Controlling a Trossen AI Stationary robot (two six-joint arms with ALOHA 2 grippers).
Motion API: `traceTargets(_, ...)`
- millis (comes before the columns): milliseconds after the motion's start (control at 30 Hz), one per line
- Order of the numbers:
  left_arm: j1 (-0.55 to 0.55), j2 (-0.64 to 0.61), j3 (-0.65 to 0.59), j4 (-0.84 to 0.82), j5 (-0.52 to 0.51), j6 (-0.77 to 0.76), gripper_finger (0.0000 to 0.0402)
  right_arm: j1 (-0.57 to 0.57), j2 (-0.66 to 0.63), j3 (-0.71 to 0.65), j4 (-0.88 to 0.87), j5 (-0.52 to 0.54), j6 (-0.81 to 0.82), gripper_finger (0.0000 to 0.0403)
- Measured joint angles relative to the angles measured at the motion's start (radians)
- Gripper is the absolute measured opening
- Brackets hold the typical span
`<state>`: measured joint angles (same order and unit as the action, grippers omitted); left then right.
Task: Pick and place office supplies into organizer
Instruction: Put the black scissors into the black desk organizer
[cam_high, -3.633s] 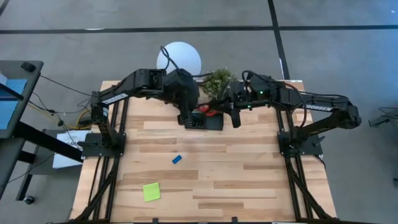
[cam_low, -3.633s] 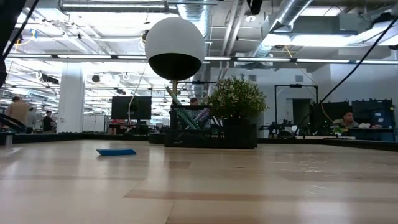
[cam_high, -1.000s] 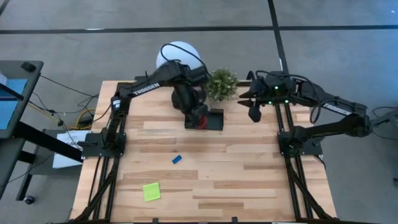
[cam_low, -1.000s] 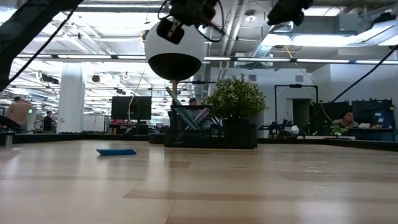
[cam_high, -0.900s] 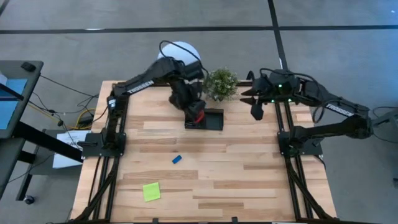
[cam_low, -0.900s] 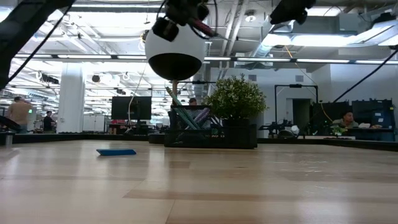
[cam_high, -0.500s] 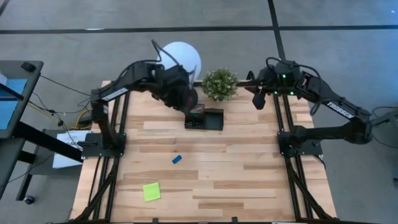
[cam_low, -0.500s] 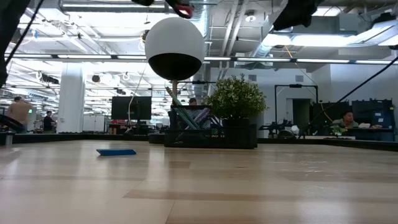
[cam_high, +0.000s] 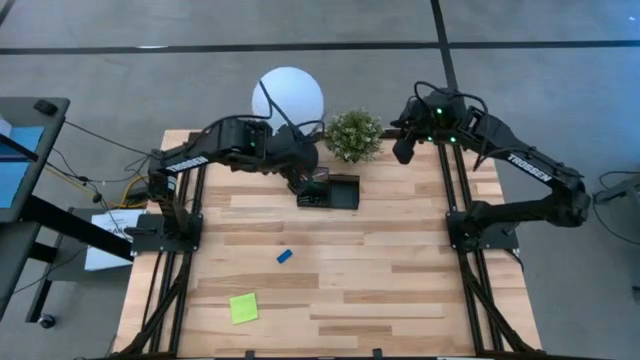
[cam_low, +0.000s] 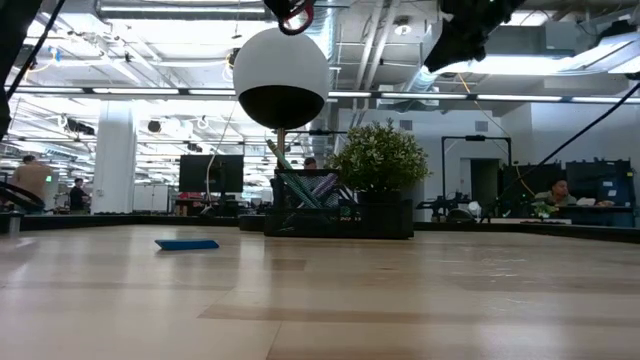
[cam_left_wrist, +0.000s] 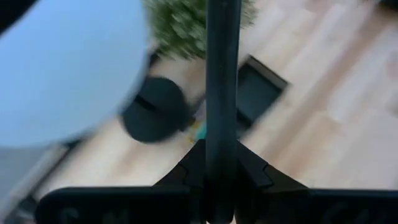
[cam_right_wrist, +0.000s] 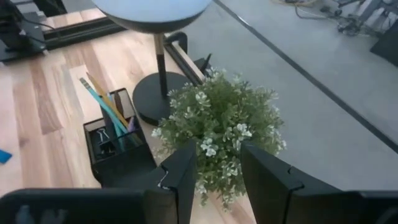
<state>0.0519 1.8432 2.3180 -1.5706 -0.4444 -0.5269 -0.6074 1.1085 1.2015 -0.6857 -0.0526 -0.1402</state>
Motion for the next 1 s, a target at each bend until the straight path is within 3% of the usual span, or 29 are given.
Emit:
traceTargets(367,-0.015,0.008,0.0,0.0,-0.235,0.435,0.0023,-0.002,0.017,0.0,0.021,-0.058,0.065,0.0118)
traceTargets(567,-0.05,0.008,0.0,0.0,-0.552,0.738,0.0023,-0.002,0.016,0.0,0.037,-0.057,0.08,0.0118)
traceTargets(833,-0.014,0.055,-0.001,0.015,-0.906,1.252,0.0023,-0.001,0.017,0.0,0.048,-0.055,0.089,0.0118)
traceTargets(1000,-0.009,0.092,0.0,0.062,-0.981,1.369,0.0023,0.008,0.017,0.0,0.051,-0.055,0.112,0.0118)
